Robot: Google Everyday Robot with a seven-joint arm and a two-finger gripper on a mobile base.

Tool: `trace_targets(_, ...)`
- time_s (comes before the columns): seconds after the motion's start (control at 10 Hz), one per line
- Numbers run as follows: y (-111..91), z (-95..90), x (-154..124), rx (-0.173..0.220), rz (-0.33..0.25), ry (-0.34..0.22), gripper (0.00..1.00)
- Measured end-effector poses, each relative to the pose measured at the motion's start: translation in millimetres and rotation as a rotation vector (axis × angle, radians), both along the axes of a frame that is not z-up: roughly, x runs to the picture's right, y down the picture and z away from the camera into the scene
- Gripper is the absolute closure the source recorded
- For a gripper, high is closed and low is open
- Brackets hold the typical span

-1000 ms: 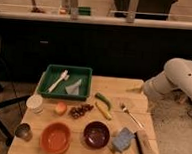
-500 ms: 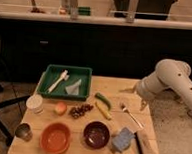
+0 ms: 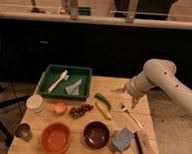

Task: Place towel in purple bowl

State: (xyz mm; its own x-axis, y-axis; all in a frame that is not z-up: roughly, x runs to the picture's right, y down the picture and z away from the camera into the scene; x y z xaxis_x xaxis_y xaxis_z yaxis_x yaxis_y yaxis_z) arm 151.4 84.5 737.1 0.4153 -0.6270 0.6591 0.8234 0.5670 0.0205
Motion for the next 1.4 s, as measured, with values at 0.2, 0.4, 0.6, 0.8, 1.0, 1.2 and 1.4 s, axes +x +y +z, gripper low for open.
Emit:
trace_targets(0.2, 0, 1.7, -4, -0.004, -0.003, -0.003, 0.20)
trace_targets(0.4, 0, 1.4, -2, -0.003, 0.000, 0.000, 0.20)
trace_targets(0.6, 0, 1.5, -3, -0.004, -0.002, -0.002, 0.20)
trace_targets(0.8, 0, 2.4, -4, 0.009, 0.008, -0.005, 0.20)
trace_targets(1.0, -5, 7.3, -19, 0.045, 0.025, -0.023, 0.20)
trace_targets(1.2, -14, 15.8, -45, 0.086, 0.033, -0.053, 0.20)
trace_targets(1.4, -21, 22.8, -58, 0.119, 0.027, -0.079, 0.20)
